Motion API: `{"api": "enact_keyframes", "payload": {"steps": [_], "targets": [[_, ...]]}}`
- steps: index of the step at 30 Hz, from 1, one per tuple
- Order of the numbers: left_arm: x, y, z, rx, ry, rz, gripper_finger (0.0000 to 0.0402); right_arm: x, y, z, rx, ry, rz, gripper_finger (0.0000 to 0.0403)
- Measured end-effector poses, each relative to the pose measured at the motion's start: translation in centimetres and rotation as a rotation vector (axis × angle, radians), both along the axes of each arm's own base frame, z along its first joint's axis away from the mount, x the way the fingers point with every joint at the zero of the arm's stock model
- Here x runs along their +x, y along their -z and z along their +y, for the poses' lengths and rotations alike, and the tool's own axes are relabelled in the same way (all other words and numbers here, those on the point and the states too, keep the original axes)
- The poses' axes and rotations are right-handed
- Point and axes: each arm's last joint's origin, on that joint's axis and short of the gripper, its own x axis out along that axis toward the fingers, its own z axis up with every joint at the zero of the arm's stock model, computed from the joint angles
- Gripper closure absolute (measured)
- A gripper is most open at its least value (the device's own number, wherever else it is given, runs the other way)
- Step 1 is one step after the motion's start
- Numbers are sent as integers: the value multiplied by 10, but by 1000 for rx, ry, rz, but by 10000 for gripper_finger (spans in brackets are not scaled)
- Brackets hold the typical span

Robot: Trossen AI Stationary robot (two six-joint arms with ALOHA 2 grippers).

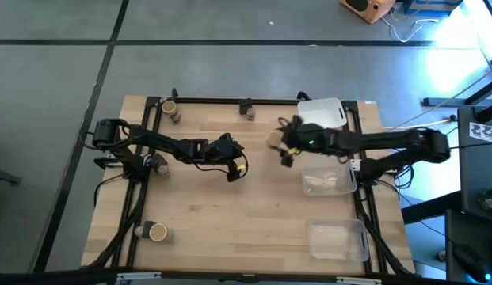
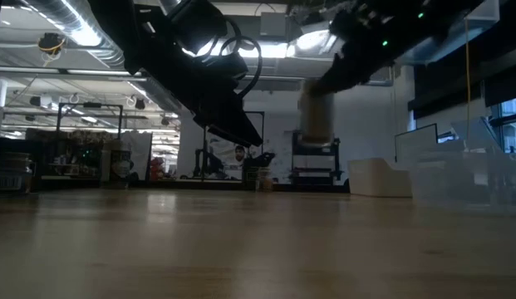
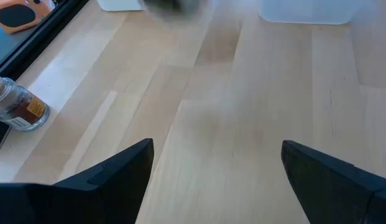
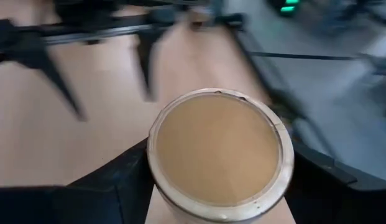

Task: Sort spices by type
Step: Put the middle brown seasoning bottle into the white bin

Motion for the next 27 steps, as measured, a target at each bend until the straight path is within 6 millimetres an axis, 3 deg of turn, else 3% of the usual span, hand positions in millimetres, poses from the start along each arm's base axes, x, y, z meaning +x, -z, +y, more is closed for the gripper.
{"api": "enact_keyframes", "payload": {"steps": [6, 12, 18, 27], "targets": [[0, 0, 0, 2, 2, 0, 66, -41, -24, -22, -84, 232, 12, 122], [0, 0, 0, 1, 1, -1, 66, -70, -30, -53, -109, 419, 21, 122], [0, 0, 0, 0, 0, -2, 66, -88, -18, -81, -77, 526, 47, 122], [0, 0, 0, 2, 1, -1, 66, -114, 19, -106, -1, 669, 3, 122]]}}
